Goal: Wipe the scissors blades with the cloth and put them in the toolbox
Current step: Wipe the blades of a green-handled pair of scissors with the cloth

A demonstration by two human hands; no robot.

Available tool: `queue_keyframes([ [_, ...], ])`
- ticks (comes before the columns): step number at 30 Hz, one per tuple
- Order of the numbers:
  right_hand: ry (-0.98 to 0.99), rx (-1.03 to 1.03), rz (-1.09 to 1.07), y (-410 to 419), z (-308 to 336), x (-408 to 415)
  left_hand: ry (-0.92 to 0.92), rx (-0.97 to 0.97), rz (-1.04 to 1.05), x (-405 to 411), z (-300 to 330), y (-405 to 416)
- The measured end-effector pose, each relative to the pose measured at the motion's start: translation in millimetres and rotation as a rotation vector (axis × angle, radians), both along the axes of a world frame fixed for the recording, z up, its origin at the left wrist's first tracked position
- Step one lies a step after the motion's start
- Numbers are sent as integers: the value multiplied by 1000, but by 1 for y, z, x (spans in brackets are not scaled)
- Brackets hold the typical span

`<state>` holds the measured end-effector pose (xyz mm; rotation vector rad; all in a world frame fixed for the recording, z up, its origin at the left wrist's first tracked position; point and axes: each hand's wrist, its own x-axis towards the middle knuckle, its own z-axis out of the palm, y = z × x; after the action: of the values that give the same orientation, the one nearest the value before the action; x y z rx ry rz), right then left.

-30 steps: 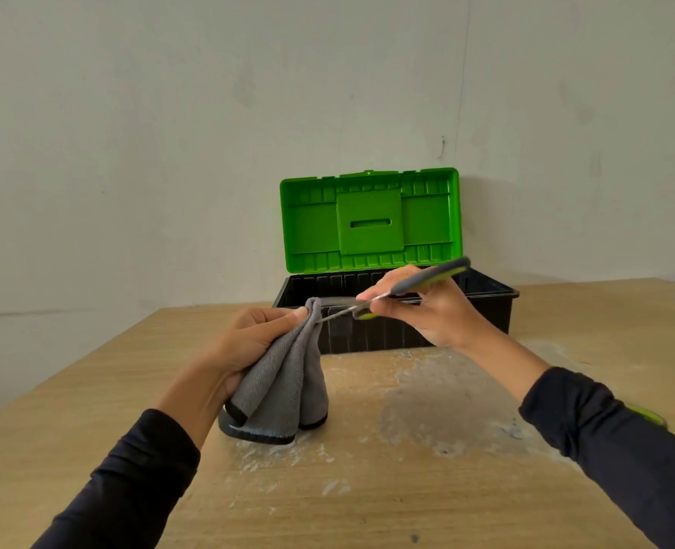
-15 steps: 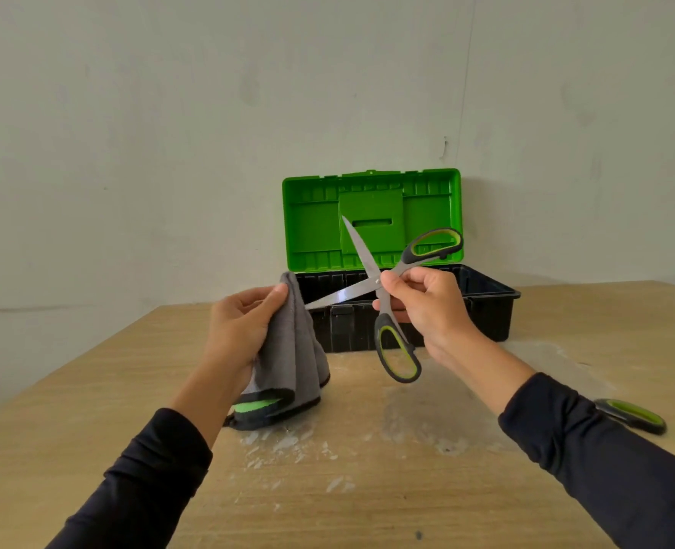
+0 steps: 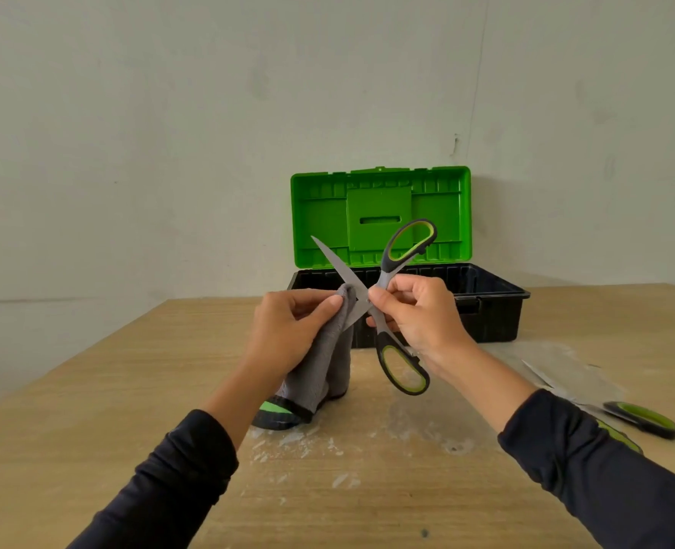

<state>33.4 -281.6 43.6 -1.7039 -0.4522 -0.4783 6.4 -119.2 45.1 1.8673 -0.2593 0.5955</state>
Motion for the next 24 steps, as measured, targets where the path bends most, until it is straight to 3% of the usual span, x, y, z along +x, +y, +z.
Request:
queue_keyframes([
  [6, 53, 32, 34, 3, -2, -1, 210, -106, -163, -3, 3, 6],
  [17, 58, -31, -47, 8, -4, -3, 171, -53, -67, 1, -5, -3],
  [24, 89, 32, -3, -13, 15, -1, 273, -169, -133, -3, -1, 15],
])
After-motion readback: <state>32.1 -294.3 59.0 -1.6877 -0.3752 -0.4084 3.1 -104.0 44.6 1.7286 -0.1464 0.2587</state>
